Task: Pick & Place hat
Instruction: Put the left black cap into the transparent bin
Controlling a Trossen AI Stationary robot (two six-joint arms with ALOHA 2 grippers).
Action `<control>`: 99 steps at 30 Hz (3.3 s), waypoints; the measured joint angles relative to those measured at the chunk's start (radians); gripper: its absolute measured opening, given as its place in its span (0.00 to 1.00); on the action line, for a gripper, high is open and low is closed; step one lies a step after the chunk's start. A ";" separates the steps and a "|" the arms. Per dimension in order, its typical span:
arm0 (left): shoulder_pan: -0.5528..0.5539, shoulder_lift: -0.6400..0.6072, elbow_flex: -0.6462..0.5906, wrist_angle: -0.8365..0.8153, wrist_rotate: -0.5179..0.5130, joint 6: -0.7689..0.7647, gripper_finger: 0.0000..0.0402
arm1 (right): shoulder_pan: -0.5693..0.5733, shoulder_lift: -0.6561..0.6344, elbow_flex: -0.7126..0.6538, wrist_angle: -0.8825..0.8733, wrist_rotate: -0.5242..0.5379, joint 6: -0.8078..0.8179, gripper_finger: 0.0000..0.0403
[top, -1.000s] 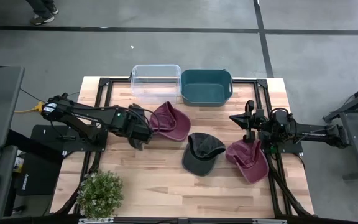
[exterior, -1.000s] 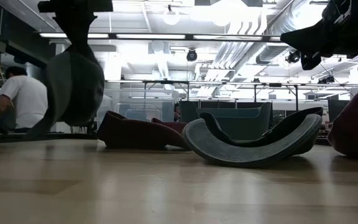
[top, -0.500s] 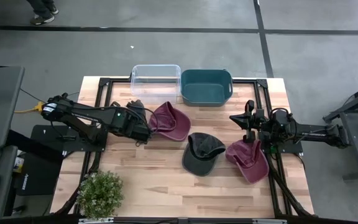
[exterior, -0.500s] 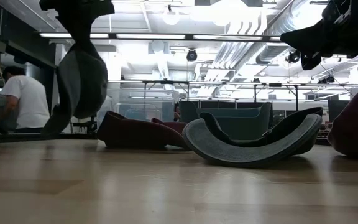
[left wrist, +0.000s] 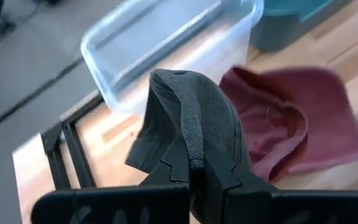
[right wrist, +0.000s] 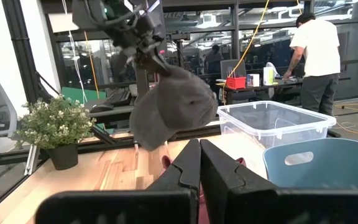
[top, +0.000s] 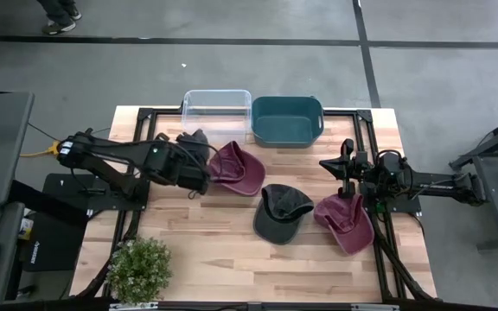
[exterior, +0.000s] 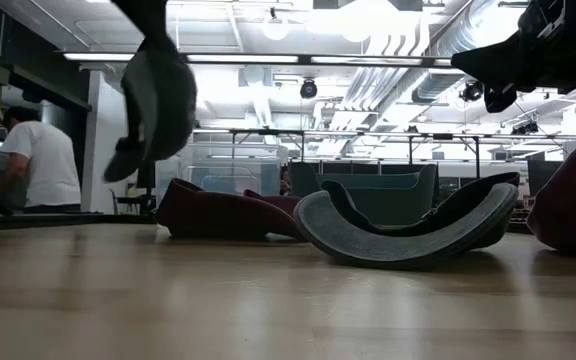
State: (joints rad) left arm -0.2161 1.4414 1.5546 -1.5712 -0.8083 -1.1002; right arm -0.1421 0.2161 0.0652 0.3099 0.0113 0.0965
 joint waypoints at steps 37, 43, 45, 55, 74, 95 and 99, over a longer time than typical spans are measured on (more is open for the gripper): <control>0.000 0.000 0.091 0.000 -0.451 0.937 0.00 | 0.000 0.000 0.000 0.000 0.000 0.000 0.00; 0.000 0.015 0.091 0.001 -0.466 1.045 0.00 | 0.000 0.000 0.000 0.000 0.000 0.000 0.00; 0.000 0.013 0.091 0.000 -0.480 1.069 0.00 | 0.000 0.000 0.000 0.000 0.000 0.000 0.00; 0.087 0.036 0.090 0.012 -0.502 1.137 0.00 | 0.000 0.000 0.000 0.000 0.000 0.000 0.00; 0.264 0.052 0.091 0.371 -0.510 1.522 0.00 | 0.000 0.000 0.000 0.000 0.000 0.000 0.00; 0.358 0.194 0.090 0.536 -0.674 1.493 0.00 | 0.000 0.000 0.000 0.000 0.000 0.000 0.00; 0.380 0.239 0.095 0.523 -0.725 1.404 0.00 | 0.000 0.000 0.000 -0.001 0.000 0.000 0.00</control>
State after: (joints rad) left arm 0.1636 1.6807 1.6492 -1.0484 -1.5337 0.3040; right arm -0.1421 0.2165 0.0652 0.3092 0.0116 0.0966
